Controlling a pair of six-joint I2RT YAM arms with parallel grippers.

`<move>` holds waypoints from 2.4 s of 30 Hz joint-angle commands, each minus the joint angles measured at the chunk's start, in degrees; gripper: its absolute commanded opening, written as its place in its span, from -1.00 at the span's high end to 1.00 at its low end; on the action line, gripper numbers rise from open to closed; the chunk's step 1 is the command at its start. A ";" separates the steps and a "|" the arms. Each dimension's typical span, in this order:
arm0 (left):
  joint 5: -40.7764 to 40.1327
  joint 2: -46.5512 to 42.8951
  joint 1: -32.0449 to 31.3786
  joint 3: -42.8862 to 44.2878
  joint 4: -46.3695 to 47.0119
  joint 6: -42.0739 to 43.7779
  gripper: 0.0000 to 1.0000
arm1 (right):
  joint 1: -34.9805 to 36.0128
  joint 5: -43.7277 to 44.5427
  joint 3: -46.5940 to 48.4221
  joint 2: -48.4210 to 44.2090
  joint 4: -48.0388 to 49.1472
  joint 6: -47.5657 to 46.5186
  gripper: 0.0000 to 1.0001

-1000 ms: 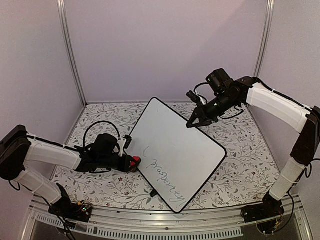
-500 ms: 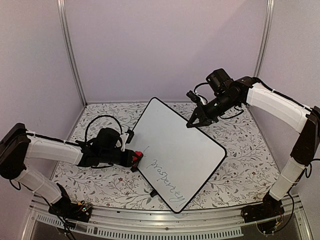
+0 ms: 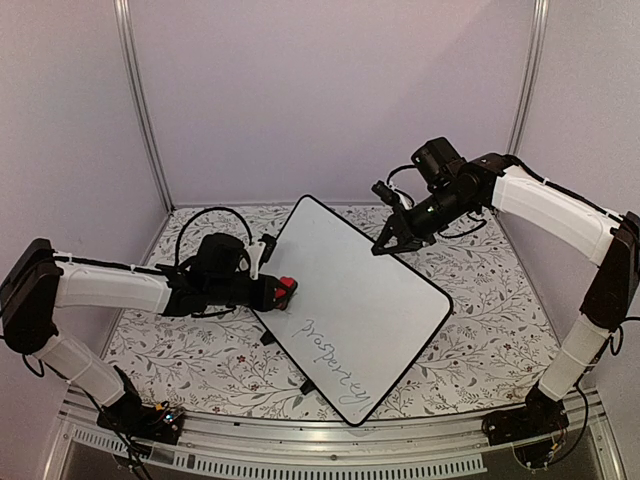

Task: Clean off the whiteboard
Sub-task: Erase the center of the whiteboard.

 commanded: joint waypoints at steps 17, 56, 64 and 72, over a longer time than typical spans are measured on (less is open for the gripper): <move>-4.85 0.03 -5.88 -7.69 -4.82 -2.16 1.00 | 1.77 -1.15 -0.12 1.58 -1.24 -3.44 1.00; -7.80 3.12 -2.10 3.59 -3.37 4.74 1.00 | 1.77 -1.33 -0.36 1.56 -1.16 -3.39 1.00; -5.43 3.66 -2.24 6.33 -4.59 6.10 1.00 | 1.77 -1.41 -0.07 2.10 -1.28 -3.45 1.00; -6.38 4.00 -4.75 1.18 -4.91 4.38 1.00 | 1.77 -1.50 0.15 2.28 -1.28 -3.44 1.00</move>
